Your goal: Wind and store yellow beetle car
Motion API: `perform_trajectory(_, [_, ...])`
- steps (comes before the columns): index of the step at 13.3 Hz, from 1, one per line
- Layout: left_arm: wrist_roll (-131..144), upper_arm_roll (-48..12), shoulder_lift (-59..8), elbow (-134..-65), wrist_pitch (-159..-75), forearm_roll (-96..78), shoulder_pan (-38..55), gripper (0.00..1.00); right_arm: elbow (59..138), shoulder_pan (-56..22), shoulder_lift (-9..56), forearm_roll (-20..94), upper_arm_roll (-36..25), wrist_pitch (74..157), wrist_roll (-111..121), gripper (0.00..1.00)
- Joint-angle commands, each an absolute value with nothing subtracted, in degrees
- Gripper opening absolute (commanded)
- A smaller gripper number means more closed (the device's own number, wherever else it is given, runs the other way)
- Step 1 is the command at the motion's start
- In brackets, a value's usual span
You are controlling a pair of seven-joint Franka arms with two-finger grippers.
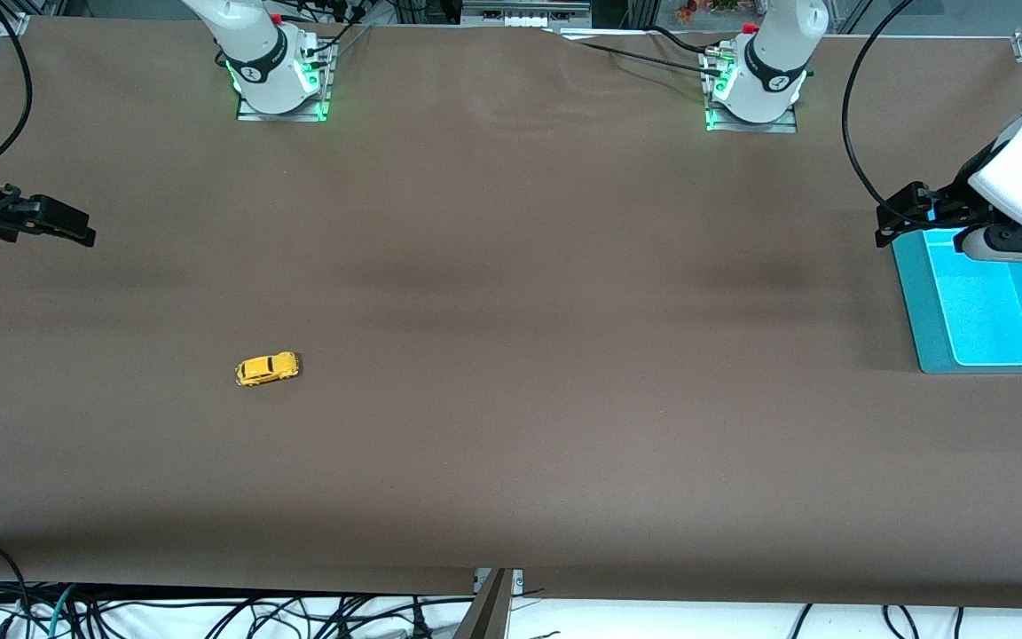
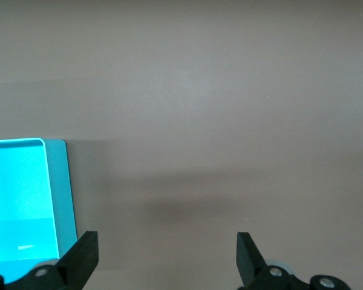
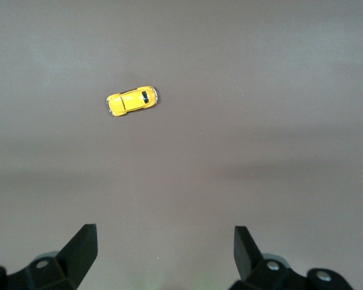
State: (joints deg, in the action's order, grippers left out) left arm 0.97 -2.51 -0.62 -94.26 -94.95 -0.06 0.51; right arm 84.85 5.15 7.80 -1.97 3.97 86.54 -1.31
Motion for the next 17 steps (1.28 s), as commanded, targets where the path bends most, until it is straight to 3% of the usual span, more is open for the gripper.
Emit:
perform_trajectory(1, [1.2, -2.5, -0.3, -94.2, -94.3, -1.3, 0.3, 1.0, 84.9, 6.0, 7.6, -0.8, 4.0, 86.7, -0.4, 1.0])
perform_trajectory(9, [1.1, -2.5, -0.2, -94.2, -94.3, -1.3, 0.3, 1.0, 84.9, 5.4, 7.8, -0.2, 4.5, 86.9, -0.2, 1.0])
perform_trajectory(17, [1.1, -2.5, -0.2, -94.2, -94.3, -1.3, 0.3, 1.0, 85.0, -1.8, 12.0, -0.2, 4.7, 86.6, -0.4, 1.0])
